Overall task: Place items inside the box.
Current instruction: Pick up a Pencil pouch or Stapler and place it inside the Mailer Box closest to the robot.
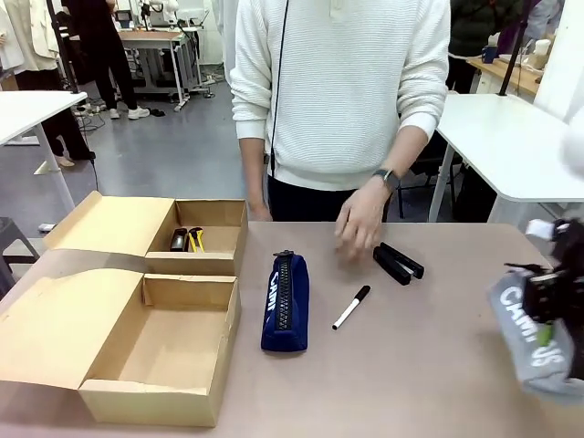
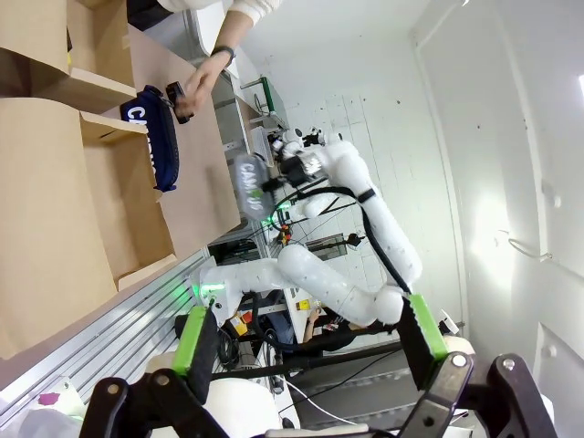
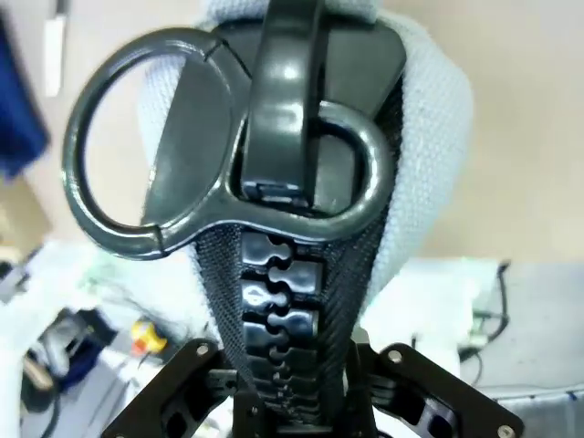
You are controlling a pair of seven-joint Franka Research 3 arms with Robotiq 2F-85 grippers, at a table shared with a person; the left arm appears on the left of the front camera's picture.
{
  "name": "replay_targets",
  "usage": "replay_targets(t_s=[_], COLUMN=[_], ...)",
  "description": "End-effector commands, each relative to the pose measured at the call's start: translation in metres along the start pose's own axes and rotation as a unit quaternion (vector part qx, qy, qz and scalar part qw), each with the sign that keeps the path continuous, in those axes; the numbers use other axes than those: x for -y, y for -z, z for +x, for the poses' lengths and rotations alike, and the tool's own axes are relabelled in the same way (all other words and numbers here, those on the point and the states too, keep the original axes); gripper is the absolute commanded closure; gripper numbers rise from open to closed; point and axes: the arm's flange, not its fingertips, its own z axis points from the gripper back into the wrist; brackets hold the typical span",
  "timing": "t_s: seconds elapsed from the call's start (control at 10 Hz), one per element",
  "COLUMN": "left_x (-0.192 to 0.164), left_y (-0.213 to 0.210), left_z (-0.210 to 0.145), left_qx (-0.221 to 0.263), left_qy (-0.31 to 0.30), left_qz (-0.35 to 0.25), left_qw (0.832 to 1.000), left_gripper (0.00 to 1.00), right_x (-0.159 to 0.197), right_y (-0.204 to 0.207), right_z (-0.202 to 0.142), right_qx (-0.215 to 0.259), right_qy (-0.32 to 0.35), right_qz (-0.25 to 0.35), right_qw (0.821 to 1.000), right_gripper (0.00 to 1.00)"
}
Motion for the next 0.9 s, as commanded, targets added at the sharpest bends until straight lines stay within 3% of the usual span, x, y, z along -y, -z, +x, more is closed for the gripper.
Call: replay_targets(t_s=[0.0,0.1,0.2,0.4,0.5,0.8], left_x=[0.002,0.002,0.002,0.002,0.002,0.002], left_y=[0.0,0.0,0.0,0.0,0.0,0.0], left_z=[0.0,0.0,0.0,0.0,0.0,0.0], left_qx=[0.002,0.002,0.002,0.002,0.002,0.002], left_qy=[0.01,0.01,0.01,0.01,0.01,0.01], left_qz=[-0.009,-0.009,-0.009,-0.009,-0.009,-0.009], left_qw=[1.0,1.0,1.0,1.0,1.0,1.0], left_gripper=[0.0,0.0,0.0,0.0,0.0,0.0], right_x=[-0.006,-0.013,0.002,0.002,-0.001,-0.075], right_y=[-0.041,-0.041,-0.024,-0.024,-0.038,-0.034], right_z=[-0.066,-0.077,-0.037,-0.037,-0.062,-0.057], right_qx=[-0.024,-0.021,-0.011,-0.011,-0.018,0.007], right_qy=[-0.035,-0.011,-0.019,-0.019,-0.035,-0.065], right_qz=[0.047,0.071,0.027,0.027,0.052,0.069], right_qw=[0.998,0.997,0.999,0.999,0.998,0.995], right_gripper=[1.0,0.95,0.95,0.95,0.95,0.93])
